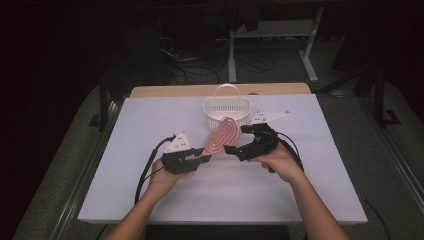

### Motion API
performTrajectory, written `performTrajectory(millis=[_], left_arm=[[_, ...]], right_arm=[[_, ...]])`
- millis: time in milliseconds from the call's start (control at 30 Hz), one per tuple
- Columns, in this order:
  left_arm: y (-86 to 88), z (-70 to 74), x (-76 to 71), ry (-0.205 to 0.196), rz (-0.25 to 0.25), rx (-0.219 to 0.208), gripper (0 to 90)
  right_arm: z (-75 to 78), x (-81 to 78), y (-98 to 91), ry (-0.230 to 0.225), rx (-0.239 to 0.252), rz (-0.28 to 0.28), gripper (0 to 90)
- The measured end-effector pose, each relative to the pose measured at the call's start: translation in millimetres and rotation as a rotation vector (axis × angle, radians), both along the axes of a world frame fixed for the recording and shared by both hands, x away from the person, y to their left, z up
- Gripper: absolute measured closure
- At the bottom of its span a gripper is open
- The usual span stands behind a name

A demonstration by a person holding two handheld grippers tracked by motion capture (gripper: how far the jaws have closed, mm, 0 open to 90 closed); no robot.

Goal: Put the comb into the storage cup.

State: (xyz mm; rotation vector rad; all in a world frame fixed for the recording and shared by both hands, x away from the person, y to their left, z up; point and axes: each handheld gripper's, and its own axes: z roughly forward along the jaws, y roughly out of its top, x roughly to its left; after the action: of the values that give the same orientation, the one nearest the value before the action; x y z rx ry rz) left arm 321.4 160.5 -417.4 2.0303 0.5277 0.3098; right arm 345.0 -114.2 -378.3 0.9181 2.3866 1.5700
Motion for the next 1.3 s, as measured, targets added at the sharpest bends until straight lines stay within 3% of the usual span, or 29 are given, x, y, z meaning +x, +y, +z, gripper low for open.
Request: performTrajectory(millis=[600,1300], left_arm=[[-9.1,-1.4,-5.8,-0.017,-0.019,0.008,70.3],[-15.2,-3.9,-9.5,-0.055,-0.023,0.044,70.3]], right_arm=[[-1.5,-0.8,6.6,0.016,0.008,-0.008,0.0],[-2.2,1.8,4.0,0.083,0.065,-0.022,20.3]])
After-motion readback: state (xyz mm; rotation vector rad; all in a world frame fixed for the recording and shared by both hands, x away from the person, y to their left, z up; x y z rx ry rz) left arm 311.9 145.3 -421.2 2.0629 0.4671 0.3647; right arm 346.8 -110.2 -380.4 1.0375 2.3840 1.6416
